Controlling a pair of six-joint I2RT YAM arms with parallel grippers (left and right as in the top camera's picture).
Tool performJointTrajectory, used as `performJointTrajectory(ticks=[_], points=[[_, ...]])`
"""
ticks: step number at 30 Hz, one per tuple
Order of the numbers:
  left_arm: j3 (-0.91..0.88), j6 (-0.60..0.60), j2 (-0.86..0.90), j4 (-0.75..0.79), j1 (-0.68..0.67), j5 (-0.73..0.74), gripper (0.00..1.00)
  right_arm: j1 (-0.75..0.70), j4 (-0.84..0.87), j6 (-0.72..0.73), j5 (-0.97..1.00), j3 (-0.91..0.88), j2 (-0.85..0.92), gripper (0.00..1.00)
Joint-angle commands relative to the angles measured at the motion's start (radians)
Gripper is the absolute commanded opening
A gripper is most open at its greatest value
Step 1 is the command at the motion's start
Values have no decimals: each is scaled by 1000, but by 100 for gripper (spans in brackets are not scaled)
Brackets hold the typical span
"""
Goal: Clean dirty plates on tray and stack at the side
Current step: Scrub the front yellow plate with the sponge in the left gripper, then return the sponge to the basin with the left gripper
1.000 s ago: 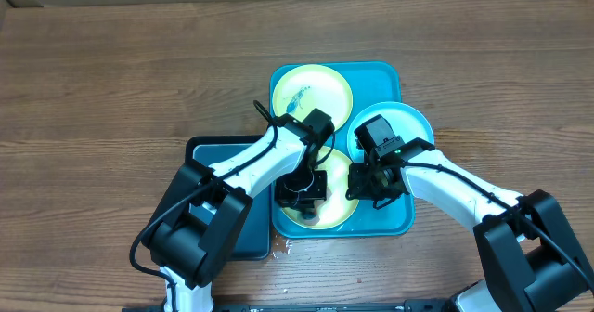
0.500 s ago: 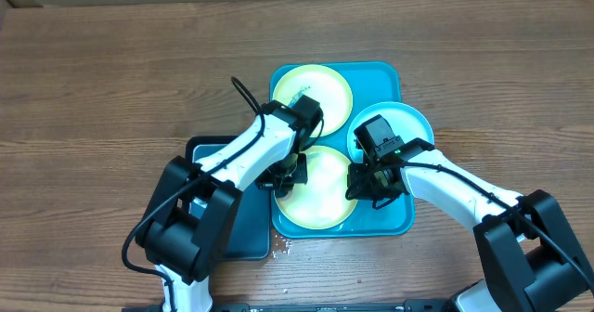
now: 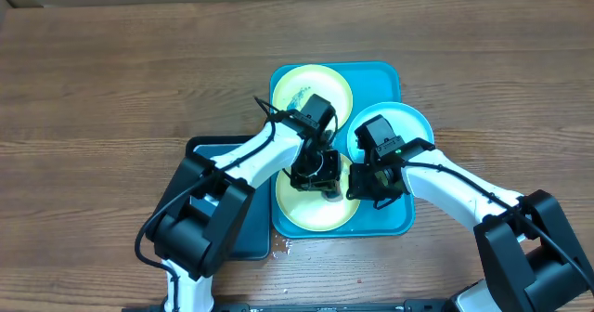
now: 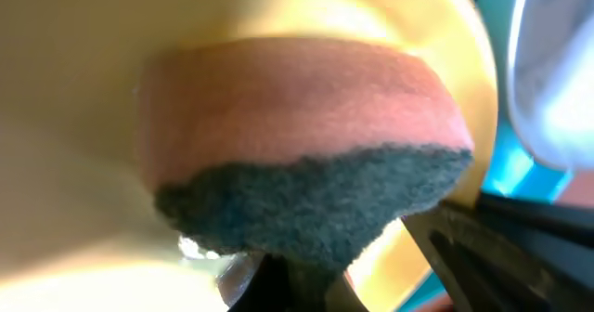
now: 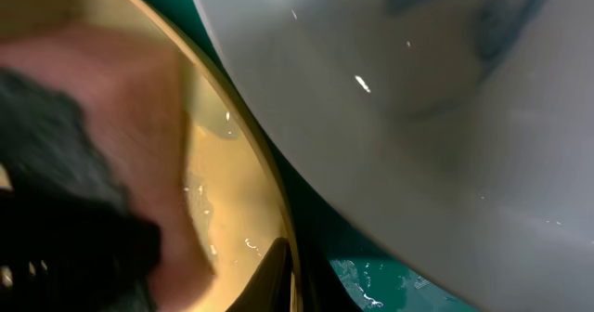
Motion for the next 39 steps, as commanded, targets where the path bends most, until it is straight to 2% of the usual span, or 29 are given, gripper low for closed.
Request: performJointTrajectory(ticks=[1, 6, 10, 17, 24, 31, 36, 39], points=[[-18, 21, 31, -55, -13, 108, 4, -4, 0, -2, 55, -5, 13, 5], [-18, 20, 31, -241, -12, -60, 4, -4, -2, -2, 55, -5, 13, 5], [-14, 7, 31, -323, 6, -194, 4, -4, 1, -3, 55, -5, 13, 5], [22, -141, 31, -395, 48, -481, 4, -4, 1, -3, 56, -5, 13, 5], [32, -149, -41, -375, 69, -436, 4, -4, -13, -3, 55, -5, 13, 4], [32, -148, -302, -359, 80, -448, 4, -4, -19, -3, 55, -5, 13, 4], [31, -146, -439, -432, 130, -597, 4, -4, -18, -3, 55, -5, 13, 4], [18, -145, -447, -505, 178, -693, 4, -4, -18, -3, 55, -5, 13, 4]])
